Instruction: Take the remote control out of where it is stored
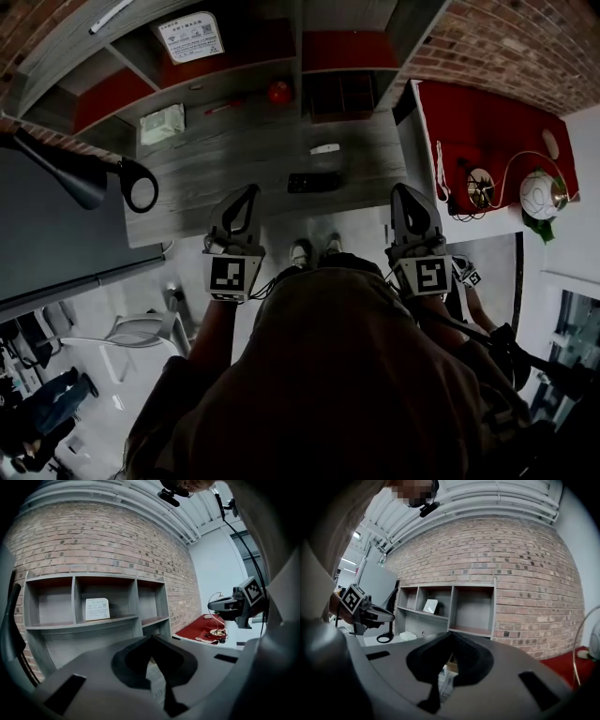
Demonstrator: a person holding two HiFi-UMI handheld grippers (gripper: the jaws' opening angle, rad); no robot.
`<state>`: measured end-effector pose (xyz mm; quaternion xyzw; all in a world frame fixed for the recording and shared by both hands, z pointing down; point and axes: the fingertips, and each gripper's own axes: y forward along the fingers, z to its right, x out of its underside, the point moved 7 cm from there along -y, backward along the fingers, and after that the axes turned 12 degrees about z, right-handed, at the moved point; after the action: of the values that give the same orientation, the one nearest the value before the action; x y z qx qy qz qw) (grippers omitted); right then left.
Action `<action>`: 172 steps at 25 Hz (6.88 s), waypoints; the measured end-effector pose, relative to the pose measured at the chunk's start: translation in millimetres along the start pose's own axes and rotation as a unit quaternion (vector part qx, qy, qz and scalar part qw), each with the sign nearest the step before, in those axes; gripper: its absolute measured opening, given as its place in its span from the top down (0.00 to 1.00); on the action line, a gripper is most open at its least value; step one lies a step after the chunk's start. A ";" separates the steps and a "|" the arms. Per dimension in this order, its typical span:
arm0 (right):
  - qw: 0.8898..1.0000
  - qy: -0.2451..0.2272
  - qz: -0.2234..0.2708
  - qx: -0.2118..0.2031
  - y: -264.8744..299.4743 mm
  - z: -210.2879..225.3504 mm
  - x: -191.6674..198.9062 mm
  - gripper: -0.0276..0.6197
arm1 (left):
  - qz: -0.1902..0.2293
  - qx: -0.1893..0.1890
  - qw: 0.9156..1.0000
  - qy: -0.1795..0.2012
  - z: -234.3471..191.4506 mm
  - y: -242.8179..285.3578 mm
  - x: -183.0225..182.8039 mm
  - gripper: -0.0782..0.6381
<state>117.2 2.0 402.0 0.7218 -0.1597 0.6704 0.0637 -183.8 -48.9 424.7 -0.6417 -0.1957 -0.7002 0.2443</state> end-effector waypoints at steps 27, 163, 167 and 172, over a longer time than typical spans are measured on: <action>0.999 0.030 0.014 -0.042 17.1 23.2 2.8 0.94 | -0.017 -0.029 0.999 0.035 26.4 -1.6 -18.2 0.88; 0.997 0.026 0.058 -0.034 23.6 47.2 -43.5 0.50 | 0.057 -0.045 0.996 0.054 -1.7 42.9 -74.7 0.88; 0.997 -0.003 0.010 -0.075 33.3 54.3 -29.5 0.50 | 0.058 -0.038 0.996 0.053 3.2 44.2 -73.9 0.88; 0.985 -0.055 -0.069 -0.146 54.6 70.0 6.3 0.50 | 0.057 -0.033 0.997 0.045 7.8 46.3 -71.3 0.88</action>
<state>166.6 -71.7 395.1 0.7499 -0.2091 0.5930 0.2055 -146.0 -75.1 352.8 -0.6278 -0.1243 -0.7190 0.2710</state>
